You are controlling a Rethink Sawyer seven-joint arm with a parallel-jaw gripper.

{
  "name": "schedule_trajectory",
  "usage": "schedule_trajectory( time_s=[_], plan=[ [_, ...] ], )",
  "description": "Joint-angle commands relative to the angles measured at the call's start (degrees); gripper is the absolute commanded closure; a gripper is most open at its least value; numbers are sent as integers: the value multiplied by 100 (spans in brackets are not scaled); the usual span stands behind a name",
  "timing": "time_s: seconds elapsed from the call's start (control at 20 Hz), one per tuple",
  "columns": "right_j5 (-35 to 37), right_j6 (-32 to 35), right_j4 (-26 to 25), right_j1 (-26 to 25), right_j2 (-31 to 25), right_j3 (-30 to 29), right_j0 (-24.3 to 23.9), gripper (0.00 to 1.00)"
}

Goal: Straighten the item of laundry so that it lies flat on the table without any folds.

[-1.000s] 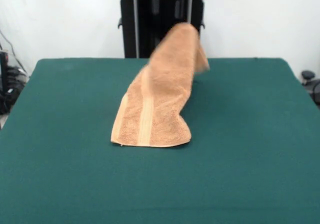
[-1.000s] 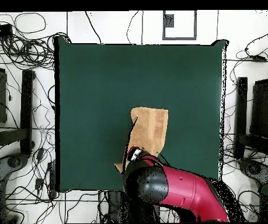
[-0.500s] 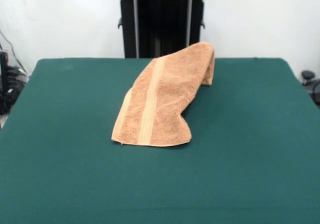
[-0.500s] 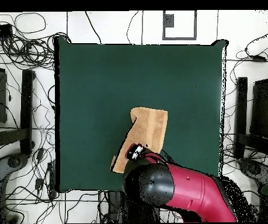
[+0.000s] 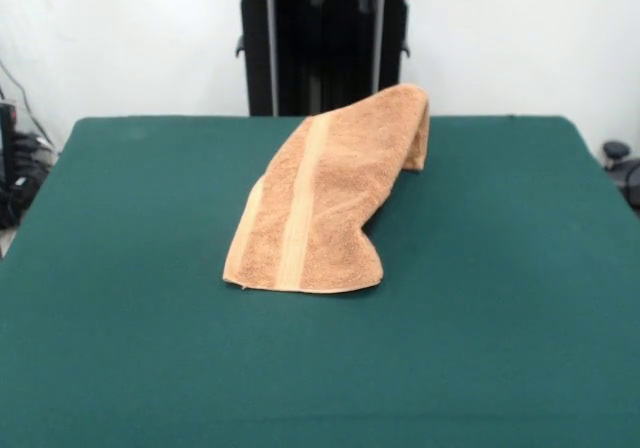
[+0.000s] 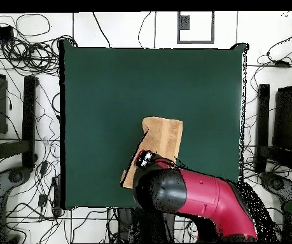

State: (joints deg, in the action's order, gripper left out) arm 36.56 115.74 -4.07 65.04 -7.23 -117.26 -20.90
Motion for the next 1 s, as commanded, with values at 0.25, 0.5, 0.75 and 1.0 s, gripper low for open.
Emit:
schedule_trajectory(
  time_s=[0.25, 0.5, 0.75, 1.0],
  plan=[
    [-549, -70, -328, -984, -540, 479, 72, 0],
    [-984, -2, -465, -1572, -506, 867, 73, 0],
    [-1523, 117, -568, -2042, -417, 1191, 176, 0],
    [-2064, 693, -678, -2517, 170, 1766, 723, 0]
  ],
)
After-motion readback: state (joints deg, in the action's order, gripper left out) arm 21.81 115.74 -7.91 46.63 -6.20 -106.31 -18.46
